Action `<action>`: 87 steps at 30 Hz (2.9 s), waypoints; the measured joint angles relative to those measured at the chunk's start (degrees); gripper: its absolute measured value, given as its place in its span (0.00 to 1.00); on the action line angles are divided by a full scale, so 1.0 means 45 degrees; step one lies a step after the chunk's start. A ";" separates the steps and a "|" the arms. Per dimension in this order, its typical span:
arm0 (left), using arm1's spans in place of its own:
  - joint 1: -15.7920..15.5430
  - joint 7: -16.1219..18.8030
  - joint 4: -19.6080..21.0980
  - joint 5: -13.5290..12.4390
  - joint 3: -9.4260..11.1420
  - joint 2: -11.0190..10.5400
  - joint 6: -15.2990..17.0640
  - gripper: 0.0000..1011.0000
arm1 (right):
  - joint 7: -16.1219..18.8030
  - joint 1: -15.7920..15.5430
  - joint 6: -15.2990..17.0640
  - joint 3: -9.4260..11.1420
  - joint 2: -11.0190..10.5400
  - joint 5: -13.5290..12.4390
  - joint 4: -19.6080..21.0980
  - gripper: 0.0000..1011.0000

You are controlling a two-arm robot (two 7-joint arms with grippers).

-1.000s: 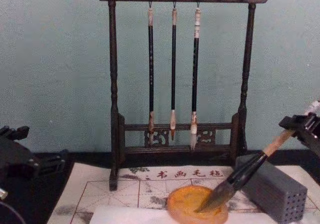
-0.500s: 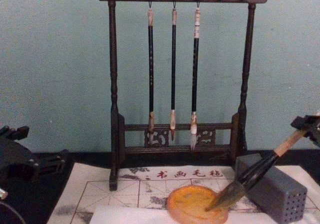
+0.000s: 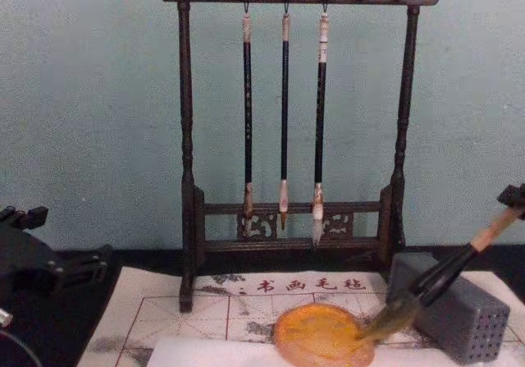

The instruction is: Pick up the brush from the inkstone, write on the paper, then place the brush back to its original position.

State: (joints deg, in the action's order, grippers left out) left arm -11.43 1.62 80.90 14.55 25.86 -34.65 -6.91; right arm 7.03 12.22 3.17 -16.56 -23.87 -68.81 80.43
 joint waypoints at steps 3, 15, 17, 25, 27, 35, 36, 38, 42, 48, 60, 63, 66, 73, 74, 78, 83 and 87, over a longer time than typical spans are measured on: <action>0.0000 0.0000 0.0000 0.0000 0.0000 0.0001 0.0000 0.99 | -0.0016 -0.0055 -0.0016 0.0086 -0.0038 0.0026 0.0087 0.19; 0.0000 0.0000 0.0000 -0.0001 0.0000 0.0000 0.0000 0.99 | 0.0201 -0.0171 -0.0070 0.0288 -0.0123 0.0032 0.0556 0.19; 0.0000 0.0000 0.0000 -0.0001 0.0001 0.0000 0.0000 0.99 | 0.0259 -0.0163 -0.0062 0.0285 -0.0123 0.0021 0.0593 0.19; 0.0000 0.0000 0.0000 0.0000 0.0001 0.0000 0.0000 0.99 | 0.0576 -0.0120 -0.0020 0.0192 -0.0215 -0.0069 0.0915 0.19; -0.0001 0.0000 0.0000 0.0000 0.0000 0.0000 0.0000 0.99 | 0.0638 -0.0112 -0.0001 0.0160 -0.0255 -0.0076 0.0985 0.19; 0.0000 0.0000 0.0000 -0.0001 0.0000 0.0000 0.0000 0.99 | 0.1256 -0.0046 -0.0059 -0.0205 -0.0619 0.0326 0.1318 0.19; 0.0000 0.0000 0.0000 -0.0001 0.0000 0.0000 0.0000 0.99 | 0.1350 -0.0037 -0.0098 -0.0242 -0.0658 0.0428 0.1334 0.19; 0.0000 0.0000 0.0000 0.0000 0.0000 0.0000 0.0000 0.99 | 0.1618 0.0000 -0.0235 -0.0379 -0.0768 0.0750 0.1385 0.19; -0.0001 -0.0001 0.0000 -0.0001 0.0000 0.0000 0.0000 0.99 | 0.2117 0.0027 -0.0336 -0.0530 -0.0927 0.1149 0.1480 0.19; 0.0000 0.0000 0.0000 -0.0001 0.0000 0.0000 0.0000 0.99 | 0.2934 -0.0123 -0.0388 -0.0694 -0.1318 0.1681 0.1760 0.19; 0.0000 0.0000 0.0000 0.0000 0.0001 0.0000 0.0000 0.99 | 0.4338 -0.0964 -0.0936 -0.0758 -0.2191 0.2796 0.2637 0.19; -0.0001 0.0000 0.0000 0.0000 0.0000 0.0001 0.0000 0.99 | 0.4620 -0.1201 -0.1089 -0.0707 -0.2372 0.3033 0.2835 0.19; -0.0001 0.0000 0.0000 0.0000 0.0000 0.0000 0.0000 0.99 | 0.4827 -0.1384 -0.1192 -0.0655 -0.2493 0.3171 0.2992 0.19; 0.0000 0.0000 0.0000 0.0000 0.0000 0.0000 0.0000 0.99 | 0.5521 -0.1920 -0.1642 -0.0604 -0.2859 0.3812 0.3399 0.19; -0.0001 0.0000 0.0000 -0.0001 0.0000 0.0000 0.0000 0.99 | 0.5577 -0.1967 -0.1668 -0.0601 -0.2884 0.3870 0.3430 0.19; -0.0001 0.0000 0.0000 0.0000 0.0001 0.0000 0.0000 0.99 | 0.5751 -0.2152 -0.1725 -0.0594 -0.2965 0.4097 0.3546 0.19; -0.0001 0.0000 0.0000 0.0000 0.0001 0.0000 0.0000 0.99 | 0.5807 -0.2335 -0.1836 -0.0577 -0.2977 0.4436 0.3650 0.19; -0.0001 0.0000 0.0000 0.0000 0.0000 0.0000 0.0000 0.99 | 0.5807 -0.2436 -0.1959 -0.0552 -0.2937 0.4721 0.3696 0.19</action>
State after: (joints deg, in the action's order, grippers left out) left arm -11.43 1.62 80.90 14.55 25.86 -34.65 -6.91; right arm 33.16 1.26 -5.64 -19.04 -37.08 -47.56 97.06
